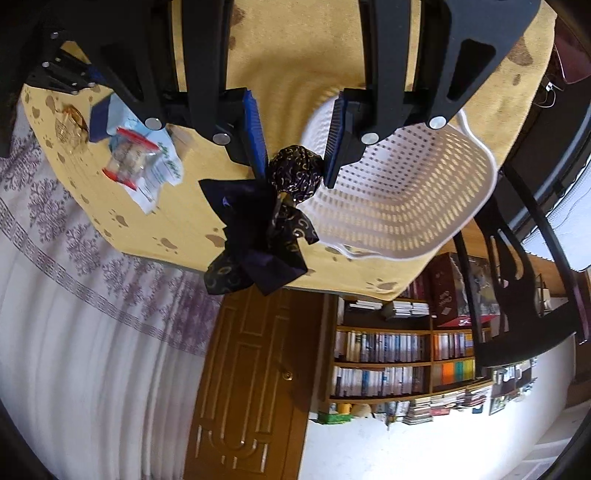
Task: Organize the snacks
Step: 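Carry the chocolate ball into the white basket while the right tool grasps the jelly cup, then open the left tool to drop the chocolate ball in the basket, then lower the yellow jelly cup into the basket and open the right tool, then grasp the brown paper-wrapped pastry with the right tool, then grasp the red-edged clear packet with the left tool while the right tool holds the pastry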
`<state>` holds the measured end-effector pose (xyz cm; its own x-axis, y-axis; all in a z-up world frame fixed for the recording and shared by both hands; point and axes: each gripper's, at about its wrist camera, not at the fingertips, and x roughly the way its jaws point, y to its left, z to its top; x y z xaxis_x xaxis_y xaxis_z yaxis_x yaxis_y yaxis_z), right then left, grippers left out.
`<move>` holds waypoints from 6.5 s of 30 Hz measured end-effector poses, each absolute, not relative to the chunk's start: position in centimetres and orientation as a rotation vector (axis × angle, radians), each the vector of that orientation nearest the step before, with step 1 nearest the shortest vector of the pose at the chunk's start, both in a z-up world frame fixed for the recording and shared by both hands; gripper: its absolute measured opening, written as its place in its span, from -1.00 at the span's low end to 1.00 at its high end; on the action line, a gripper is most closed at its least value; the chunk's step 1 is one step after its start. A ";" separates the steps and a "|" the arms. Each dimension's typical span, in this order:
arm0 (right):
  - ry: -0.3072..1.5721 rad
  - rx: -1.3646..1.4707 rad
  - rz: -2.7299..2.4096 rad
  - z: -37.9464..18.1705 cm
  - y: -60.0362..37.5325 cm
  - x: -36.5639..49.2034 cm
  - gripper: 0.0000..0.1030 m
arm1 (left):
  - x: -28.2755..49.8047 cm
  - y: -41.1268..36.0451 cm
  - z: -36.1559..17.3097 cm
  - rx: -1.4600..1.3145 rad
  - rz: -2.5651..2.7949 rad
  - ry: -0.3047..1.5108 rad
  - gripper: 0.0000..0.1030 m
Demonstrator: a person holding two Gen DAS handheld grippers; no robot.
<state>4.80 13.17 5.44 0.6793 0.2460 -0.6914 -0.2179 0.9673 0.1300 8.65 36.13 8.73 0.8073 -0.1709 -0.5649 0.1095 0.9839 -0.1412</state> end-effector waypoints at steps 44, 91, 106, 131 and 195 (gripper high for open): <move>0.776 0.006 0.234 4.4 14.1 5.0 -0.33 | 9.8 38.9 9.0 -0.143 -0.018 0.583 -0.39; 0.666 0.045 0.433 12.6 22.5 11.9 -0.33 | 9.4 42.2 10.3 -0.051 0.292 0.421 0.61; 0.707 0.102 0.509 11.6 27.1 16.4 -0.17 | 9.7 46.0 10.4 -0.160 0.369 0.428 0.79; 0.702 0.175 0.293 8.8 16.5 9.2 -0.10 | 8.0 43.3 11.8 -0.156 0.284 0.395 0.94; 0.674 0.420 -0.211 1.0 -8.7 4.8 0.05 | 5.0 34.0 13.2 0.050 0.010 0.351 0.94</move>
